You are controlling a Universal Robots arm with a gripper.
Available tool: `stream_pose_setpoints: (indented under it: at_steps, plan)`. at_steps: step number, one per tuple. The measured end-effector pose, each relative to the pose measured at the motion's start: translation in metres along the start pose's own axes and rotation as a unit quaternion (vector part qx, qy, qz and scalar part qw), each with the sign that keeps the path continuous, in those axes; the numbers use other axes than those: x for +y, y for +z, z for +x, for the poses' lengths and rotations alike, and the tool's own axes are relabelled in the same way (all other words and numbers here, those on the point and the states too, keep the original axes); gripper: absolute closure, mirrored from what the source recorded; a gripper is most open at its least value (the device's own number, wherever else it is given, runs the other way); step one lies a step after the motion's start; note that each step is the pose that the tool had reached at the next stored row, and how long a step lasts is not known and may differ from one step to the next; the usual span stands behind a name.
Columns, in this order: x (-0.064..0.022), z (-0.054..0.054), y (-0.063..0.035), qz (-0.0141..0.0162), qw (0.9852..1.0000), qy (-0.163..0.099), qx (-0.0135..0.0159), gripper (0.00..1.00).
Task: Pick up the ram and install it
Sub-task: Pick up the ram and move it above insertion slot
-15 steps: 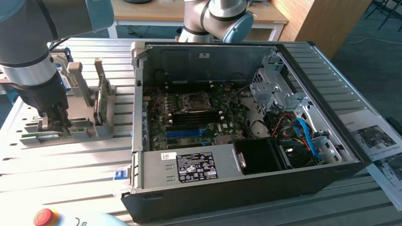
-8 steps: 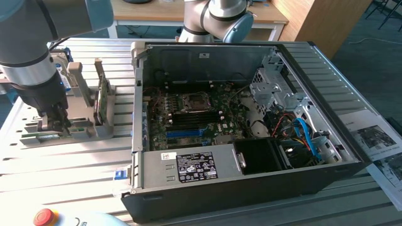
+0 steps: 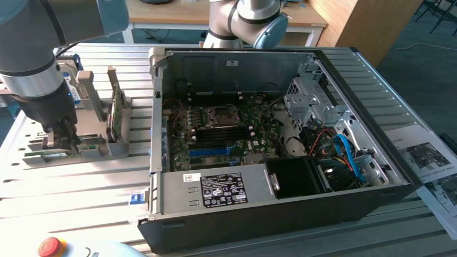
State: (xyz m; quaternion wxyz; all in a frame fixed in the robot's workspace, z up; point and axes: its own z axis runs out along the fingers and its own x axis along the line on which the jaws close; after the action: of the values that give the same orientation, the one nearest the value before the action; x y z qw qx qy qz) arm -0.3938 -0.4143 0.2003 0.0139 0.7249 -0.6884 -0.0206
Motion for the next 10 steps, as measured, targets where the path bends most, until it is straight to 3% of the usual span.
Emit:
stream_pose_setpoints:
  at_steps: [10]
  plan:
    - [0.0006,-0.0007,0.0000,0.0000,1.0000,0.000,0.0000,0.70]
